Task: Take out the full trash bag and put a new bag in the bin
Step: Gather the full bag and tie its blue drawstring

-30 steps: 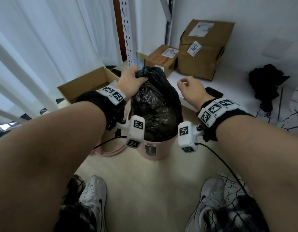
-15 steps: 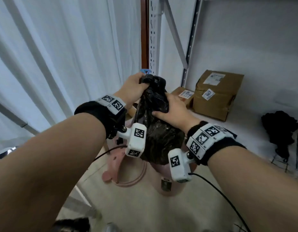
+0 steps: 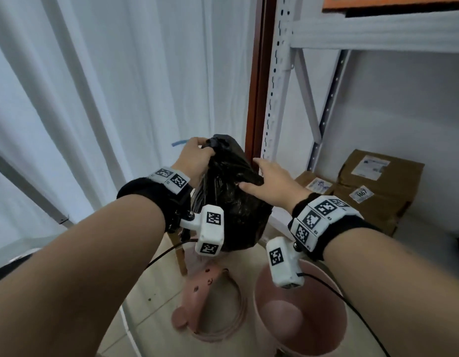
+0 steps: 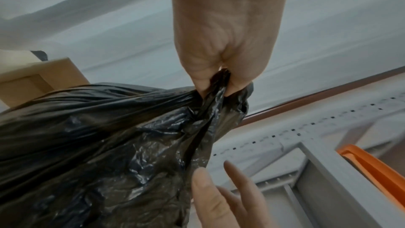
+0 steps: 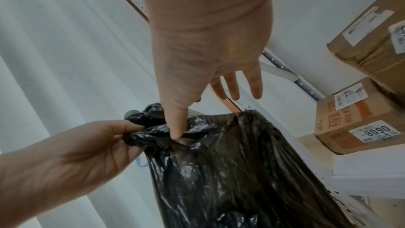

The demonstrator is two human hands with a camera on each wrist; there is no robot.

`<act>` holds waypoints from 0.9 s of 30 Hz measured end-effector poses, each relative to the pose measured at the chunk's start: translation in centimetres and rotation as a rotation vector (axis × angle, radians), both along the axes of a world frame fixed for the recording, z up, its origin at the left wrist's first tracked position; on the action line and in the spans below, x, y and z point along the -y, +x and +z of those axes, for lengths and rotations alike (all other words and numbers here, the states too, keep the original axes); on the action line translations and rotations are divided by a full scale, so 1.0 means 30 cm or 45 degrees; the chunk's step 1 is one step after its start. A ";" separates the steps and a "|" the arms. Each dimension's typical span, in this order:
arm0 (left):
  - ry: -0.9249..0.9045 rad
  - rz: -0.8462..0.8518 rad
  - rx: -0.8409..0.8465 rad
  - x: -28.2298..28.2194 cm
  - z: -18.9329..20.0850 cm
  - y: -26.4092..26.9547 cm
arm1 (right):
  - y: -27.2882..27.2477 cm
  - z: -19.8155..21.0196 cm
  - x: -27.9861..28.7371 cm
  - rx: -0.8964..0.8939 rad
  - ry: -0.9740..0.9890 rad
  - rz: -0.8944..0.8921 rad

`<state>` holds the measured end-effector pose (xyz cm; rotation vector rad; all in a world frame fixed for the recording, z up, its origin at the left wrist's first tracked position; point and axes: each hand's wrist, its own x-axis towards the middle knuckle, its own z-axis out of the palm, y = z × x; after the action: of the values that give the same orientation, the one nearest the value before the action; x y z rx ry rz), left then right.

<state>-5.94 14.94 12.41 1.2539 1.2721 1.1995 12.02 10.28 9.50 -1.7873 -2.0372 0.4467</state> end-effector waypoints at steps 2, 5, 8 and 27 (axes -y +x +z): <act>-0.054 0.023 0.000 -0.060 -0.041 -0.020 | -0.027 -0.019 -0.062 0.028 -0.055 0.030; -0.050 0.018 0.055 -0.142 -0.082 -0.030 | -0.071 -0.060 -0.150 0.097 -0.106 0.061; 0.018 0.071 0.041 -0.265 -0.104 -0.065 | -0.114 -0.097 -0.242 0.121 -0.107 0.067; -0.073 0.301 -0.236 -0.458 -0.702 -0.190 | -0.242 -0.511 -0.513 0.222 -0.167 0.142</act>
<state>-11.64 28.68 -8.64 1.2198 1.6161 1.2233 4.76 25.68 -5.85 -1.8517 -2.2841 0.4819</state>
